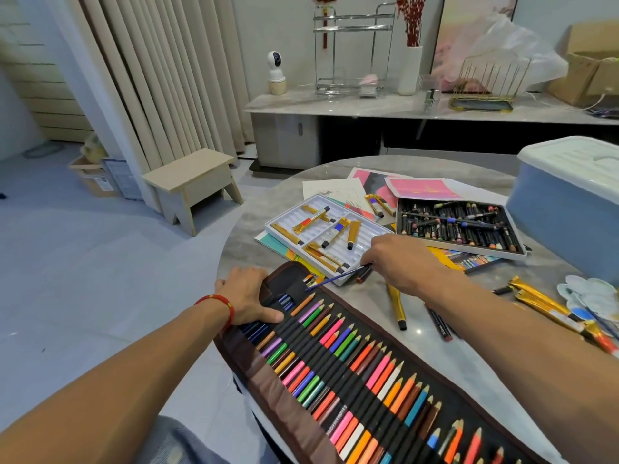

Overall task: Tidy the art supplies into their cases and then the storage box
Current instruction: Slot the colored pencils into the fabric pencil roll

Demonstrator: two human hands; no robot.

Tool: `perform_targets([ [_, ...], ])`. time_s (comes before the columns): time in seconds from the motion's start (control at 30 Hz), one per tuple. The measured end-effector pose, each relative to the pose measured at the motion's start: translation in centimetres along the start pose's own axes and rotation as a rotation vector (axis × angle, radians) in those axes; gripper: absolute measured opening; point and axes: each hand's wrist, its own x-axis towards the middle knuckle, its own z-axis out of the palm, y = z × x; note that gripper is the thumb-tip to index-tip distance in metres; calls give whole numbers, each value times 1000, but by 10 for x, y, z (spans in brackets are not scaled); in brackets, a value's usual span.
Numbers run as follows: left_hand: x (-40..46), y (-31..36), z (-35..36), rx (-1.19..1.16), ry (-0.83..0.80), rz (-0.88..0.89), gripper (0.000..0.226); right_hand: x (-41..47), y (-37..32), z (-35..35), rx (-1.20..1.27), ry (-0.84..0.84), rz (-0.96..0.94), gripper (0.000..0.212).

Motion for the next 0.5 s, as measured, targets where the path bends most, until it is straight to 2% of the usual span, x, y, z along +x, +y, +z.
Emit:
perform_targets([
  [0.17,1,-4,-3,-58,-31,55,62,3,5,-2,2,-8,-5,29],
  [0.37,-9,0,-14,-262,-141,165,44,6,14,-5,28,43,29,23],
  [0.5,-14,6,-18,-278,-203,230,36,4,15,-5,65,66,39,23],
])
